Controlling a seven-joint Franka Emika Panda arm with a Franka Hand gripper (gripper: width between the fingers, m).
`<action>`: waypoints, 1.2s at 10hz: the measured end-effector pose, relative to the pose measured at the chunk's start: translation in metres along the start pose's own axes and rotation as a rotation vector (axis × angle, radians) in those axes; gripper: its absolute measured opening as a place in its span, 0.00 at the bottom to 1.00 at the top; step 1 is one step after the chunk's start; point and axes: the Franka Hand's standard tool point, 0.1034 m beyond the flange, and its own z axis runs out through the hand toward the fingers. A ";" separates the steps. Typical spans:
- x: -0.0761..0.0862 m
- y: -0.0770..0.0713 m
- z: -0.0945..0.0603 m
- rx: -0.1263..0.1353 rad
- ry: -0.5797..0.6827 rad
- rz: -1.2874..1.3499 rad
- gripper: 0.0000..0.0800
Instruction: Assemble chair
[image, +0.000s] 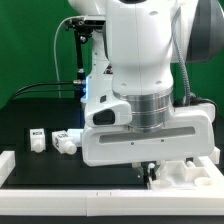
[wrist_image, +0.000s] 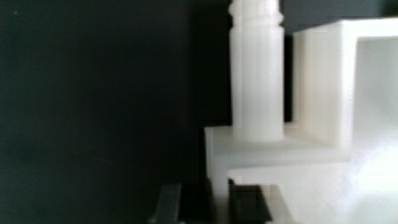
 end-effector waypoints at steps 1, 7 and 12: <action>0.000 0.000 0.000 0.000 0.000 0.000 0.27; -0.015 0.039 -0.060 0.063 -0.033 0.068 0.81; -0.062 0.067 -0.057 0.048 -0.054 0.010 0.81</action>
Offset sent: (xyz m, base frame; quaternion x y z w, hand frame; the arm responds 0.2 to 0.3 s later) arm -0.0288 -0.0487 0.0493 0.0567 -0.0643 0.0119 0.9962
